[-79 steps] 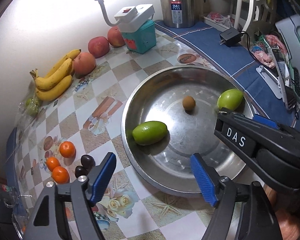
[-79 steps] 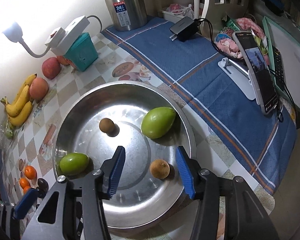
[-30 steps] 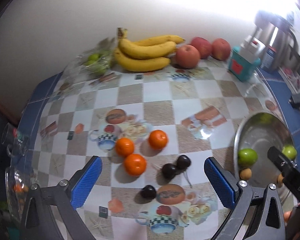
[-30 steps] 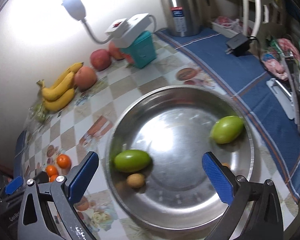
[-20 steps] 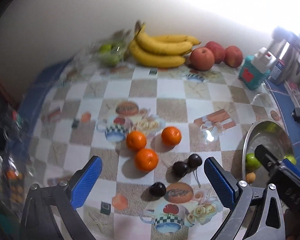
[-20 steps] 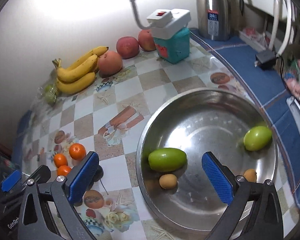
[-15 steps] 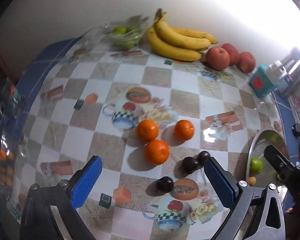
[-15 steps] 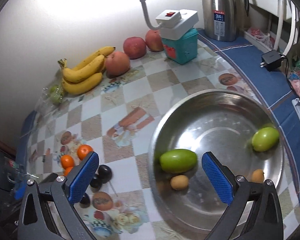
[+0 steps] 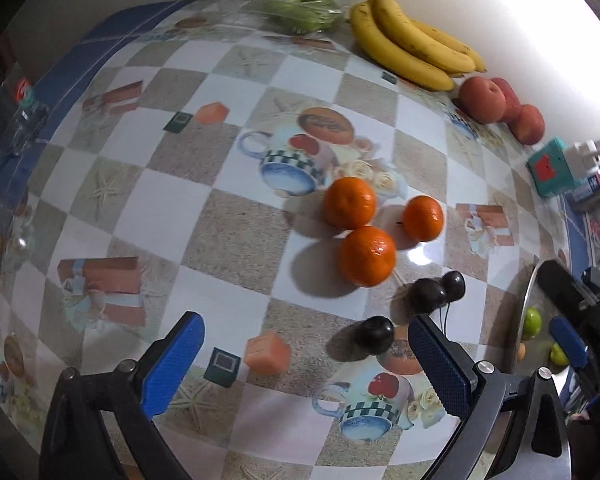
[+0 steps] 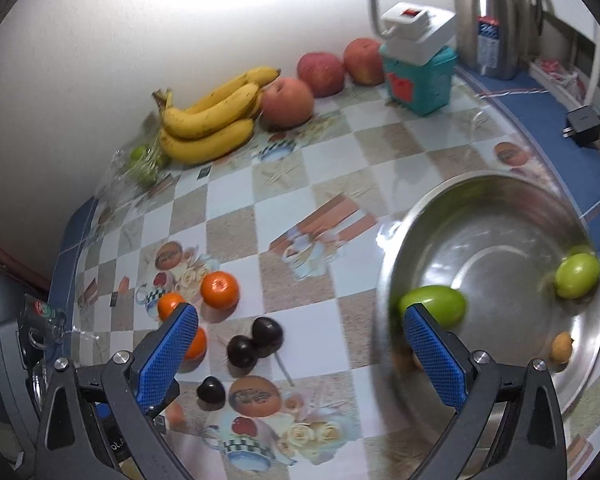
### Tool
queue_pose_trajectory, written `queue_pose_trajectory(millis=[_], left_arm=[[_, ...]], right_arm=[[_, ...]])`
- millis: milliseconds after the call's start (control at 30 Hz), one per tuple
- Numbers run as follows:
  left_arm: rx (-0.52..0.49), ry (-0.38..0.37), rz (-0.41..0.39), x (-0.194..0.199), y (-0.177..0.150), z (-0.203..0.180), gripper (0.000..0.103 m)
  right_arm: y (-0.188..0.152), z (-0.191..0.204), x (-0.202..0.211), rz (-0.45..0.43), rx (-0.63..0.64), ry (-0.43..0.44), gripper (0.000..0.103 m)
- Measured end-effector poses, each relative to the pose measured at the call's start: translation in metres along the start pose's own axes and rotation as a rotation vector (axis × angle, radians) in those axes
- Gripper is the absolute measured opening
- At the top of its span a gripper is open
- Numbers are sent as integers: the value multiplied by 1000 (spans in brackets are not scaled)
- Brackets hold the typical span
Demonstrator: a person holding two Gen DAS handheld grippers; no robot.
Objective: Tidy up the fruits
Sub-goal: 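Move both tools away from the basin toward the dark plums beside the oranges, then close the right gripper on a dark plum while the left gripper grasps another plum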
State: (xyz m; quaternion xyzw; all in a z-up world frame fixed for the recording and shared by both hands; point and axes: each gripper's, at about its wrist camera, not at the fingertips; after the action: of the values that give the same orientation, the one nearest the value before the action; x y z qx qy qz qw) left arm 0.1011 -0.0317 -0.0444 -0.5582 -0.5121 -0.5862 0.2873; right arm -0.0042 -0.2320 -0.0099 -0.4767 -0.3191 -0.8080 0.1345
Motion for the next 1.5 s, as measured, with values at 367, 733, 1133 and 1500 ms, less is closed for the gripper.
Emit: queue_pose_trajectory(millis=[367,733,1133,1500], left_arm=[[32,-81,61,-11,2,-3,92],[0,-109,118,-27,0,-24,53],[8,-171,128,-36,3,-32,32],[7,-156,119,-39,4,-31,28]], right_arm=[[-10,18,-33,80,50,-1,66],[-11,18,-61,152,37,28,39],[-15,16,-71,182,40,19,35],[-16,15,-74,183,27,33,32]])
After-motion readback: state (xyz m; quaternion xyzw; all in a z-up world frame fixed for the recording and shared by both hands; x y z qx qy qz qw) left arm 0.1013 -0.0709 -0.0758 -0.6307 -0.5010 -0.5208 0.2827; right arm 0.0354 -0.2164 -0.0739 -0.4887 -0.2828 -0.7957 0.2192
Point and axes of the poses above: each gripper's, at about its wrist camera, not at the fingertips, and x roughly against the way its jaws point, z to its left, y to its top, and after that the axes turned 7 degrees about -x, right-handed
